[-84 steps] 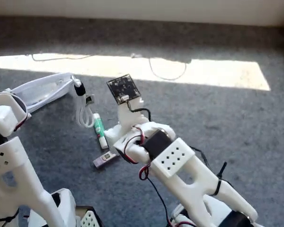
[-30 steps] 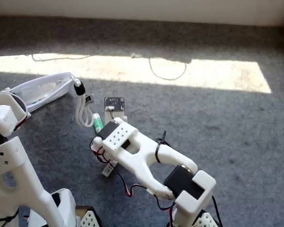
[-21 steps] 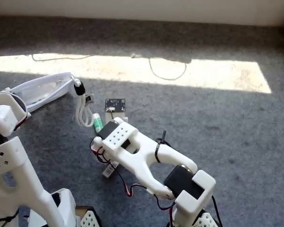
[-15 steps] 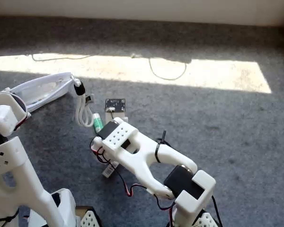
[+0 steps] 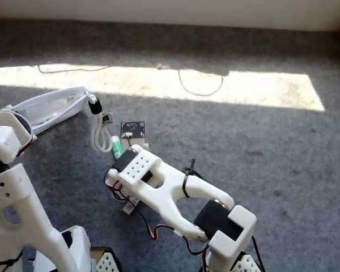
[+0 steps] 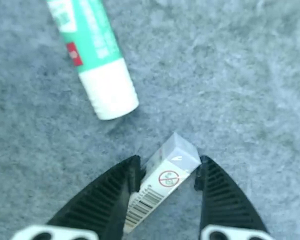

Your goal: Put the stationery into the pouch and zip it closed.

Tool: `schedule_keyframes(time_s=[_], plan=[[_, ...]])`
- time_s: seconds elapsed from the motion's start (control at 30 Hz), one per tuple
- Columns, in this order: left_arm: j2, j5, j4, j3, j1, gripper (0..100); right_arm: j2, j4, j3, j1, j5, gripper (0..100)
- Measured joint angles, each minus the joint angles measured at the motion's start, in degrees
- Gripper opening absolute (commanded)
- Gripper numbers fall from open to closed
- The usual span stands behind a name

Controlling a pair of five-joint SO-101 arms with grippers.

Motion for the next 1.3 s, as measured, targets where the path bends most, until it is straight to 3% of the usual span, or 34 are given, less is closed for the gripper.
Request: schedule_keyframes(time_s=[0.8,1.07,1.3], plan=[[0.0,0.0,0.0,0.0,0.0,1,0.0,0.0,0.0,1.9,3.4,15.1],[0.0,0.0,0.0,0.0,0.0,1,0.0,0.2,0.0,2.1,7.6,0.7],[0.0,0.0,0.0,0.0,1.8,1,0.0,4.0,0.0,4.9,14.2,0.5]])
